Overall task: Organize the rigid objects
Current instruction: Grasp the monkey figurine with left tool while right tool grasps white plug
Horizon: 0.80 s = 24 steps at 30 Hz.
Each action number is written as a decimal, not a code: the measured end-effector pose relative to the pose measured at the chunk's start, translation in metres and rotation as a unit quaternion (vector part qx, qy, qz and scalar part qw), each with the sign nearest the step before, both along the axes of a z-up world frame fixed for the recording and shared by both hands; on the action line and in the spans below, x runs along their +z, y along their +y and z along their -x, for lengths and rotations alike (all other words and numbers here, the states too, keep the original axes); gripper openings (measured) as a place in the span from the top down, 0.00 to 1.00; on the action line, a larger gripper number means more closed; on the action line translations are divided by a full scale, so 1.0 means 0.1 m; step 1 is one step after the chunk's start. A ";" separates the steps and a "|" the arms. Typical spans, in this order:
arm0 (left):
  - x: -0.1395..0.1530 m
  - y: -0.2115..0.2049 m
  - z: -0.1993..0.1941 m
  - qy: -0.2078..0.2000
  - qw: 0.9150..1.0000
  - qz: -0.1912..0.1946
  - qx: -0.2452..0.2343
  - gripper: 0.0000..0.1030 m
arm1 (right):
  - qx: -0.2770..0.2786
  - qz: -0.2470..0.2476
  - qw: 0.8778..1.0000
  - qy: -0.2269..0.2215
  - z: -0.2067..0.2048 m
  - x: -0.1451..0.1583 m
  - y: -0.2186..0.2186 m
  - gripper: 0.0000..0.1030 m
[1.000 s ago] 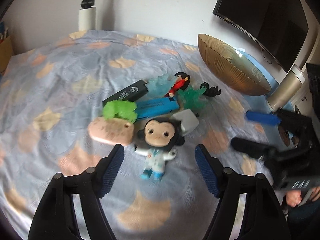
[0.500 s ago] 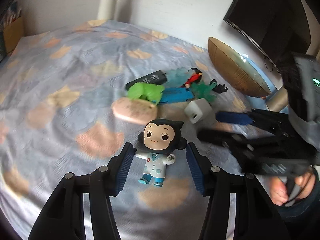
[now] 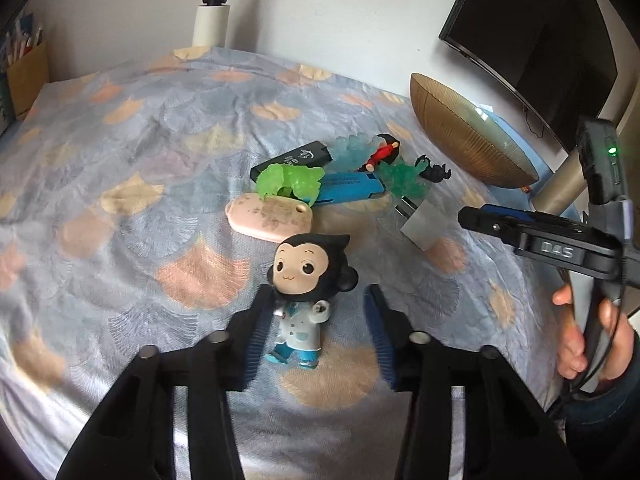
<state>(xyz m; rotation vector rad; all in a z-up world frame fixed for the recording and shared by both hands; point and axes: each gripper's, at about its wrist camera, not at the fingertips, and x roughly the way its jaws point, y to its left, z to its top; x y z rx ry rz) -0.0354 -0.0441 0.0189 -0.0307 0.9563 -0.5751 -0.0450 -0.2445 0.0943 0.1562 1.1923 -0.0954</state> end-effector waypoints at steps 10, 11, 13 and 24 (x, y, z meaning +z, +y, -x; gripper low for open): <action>-0.01 -0.08 -0.01 -0.008 1.000 -0.022 0.011 0.37 | 0.142 -0.006 0.990 0.018 -0.11 -0.10 0.62 0.49; -0.02 -0.09 -0.02 -0.008 1.000 -0.022 0.012 0.37 | 0.147 -0.008 0.989 0.020 -0.14 -0.14 0.62 0.49; -0.04 -0.10 -0.04 -0.005 1.000 -0.021 0.017 0.39 | 0.153 -0.005 0.988 0.020 -0.19 -0.18 0.62 0.49; 0.00 -0.27 0.15 -0.023 0.999 -0.045 -0.005 0.57 | 0.187 -0.009 0.982 0.021 -0.14 -0.21 0.67 0.74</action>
